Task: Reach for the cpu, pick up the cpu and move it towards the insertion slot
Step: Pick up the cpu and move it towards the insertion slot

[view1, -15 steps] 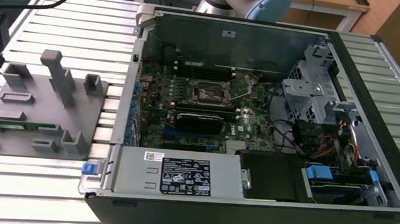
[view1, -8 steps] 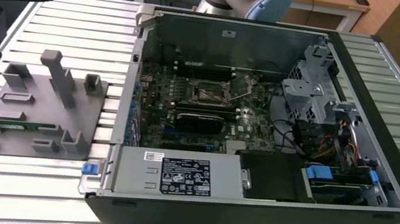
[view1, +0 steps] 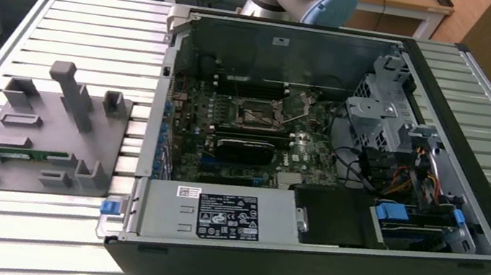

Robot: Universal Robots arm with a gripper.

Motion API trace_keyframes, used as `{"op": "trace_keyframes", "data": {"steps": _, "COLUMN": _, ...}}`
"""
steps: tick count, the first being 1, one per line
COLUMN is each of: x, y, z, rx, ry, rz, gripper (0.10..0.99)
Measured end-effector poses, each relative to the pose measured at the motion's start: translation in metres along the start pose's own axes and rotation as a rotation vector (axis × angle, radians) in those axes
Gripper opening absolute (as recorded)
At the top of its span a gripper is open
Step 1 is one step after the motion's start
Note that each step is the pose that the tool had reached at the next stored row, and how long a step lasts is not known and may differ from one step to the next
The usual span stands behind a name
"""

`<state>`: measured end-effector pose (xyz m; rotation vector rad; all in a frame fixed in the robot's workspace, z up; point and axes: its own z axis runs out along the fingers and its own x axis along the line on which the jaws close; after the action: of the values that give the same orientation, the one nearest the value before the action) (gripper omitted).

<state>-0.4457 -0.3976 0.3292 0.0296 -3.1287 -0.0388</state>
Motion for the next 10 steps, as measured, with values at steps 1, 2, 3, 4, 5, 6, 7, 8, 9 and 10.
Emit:
{"op": "trace_keyframes", "data": {"steps": 1, "x": 0.0, "y": 0.0001, "z": -0.0024, "rx": 0.0, "ry": -0.0001, "rz": 0.0, "gripper": 0.545}}
{"op": "trace_keyframes", "data": {"steps": 2, "x": 0.0001, "y": 0.0002, "z": -0.0045, "rx": 0.0, "ry": 0.0, "rz": 0.0, "gripper": 0.545}}
{"op": "trace_keyframes", "data": {"steps": 3, "x": 0.0001, "y": 0.0003, "z": -0.0069, "rx": 0.0, "ry": 0.0, "rz": 0.0, "gripper": 0.545}}
{"op": "trace_keyframes", "data": {"steps": 4, "x": 0.0001, "y": 0.0004, "z": -0.0093, "rx": 0.0, "ry": 0.0, "rz": 0.0, "gripper": 0.545}}
{"op": "trace_keyframes", "data": {"steps": 5, "x": 0.0001, "y": 0.0005, "z": -0.0118, "rx": 0.0, "ry": 0.0, "rz": 0.0, "gripper": 0.545}}
{"op": "trace_keyframes", "data": {"steps": 6, "x": 0.0002, "y": 0.0005, "z": -0.0143, "rx": 0.0, "ry": -0.0002, "rz": 0.0, "gripper": 0.545}}
{"op": "trace_keyframes", "data": {"steps": 7, "x": 0.0002, "y": 0.0007, "z": -0.017, "rx": 0.0, "ry": -0.0001, "rz": 0.0, "gripper": 0.545}}
{"op": "trace_keyframes", "data": {"steps": 8, "x": 0.0002, "y": 0.0008, "z": -0.0197, "rx": 0.001, "ry": 0.0, "rz": 0.0, "gripper": 0.545}}
{"op": "trace_keyframes", "data": {"steps": 9, "x": 0.0003, "y": 0.0009, "z": -0.0222, "rx": 0.001, "ry": 0.0, "rz": 0.0, "gripper": 0.545}}
{"op": "trace_keyframes", "data": {"steps": 10, "x": 0.0003, "y": 0.001, "z": -0.0248, "rx": 0.001, "ry": 0.0, "rz": 0.0, "gripper": 0.545}}
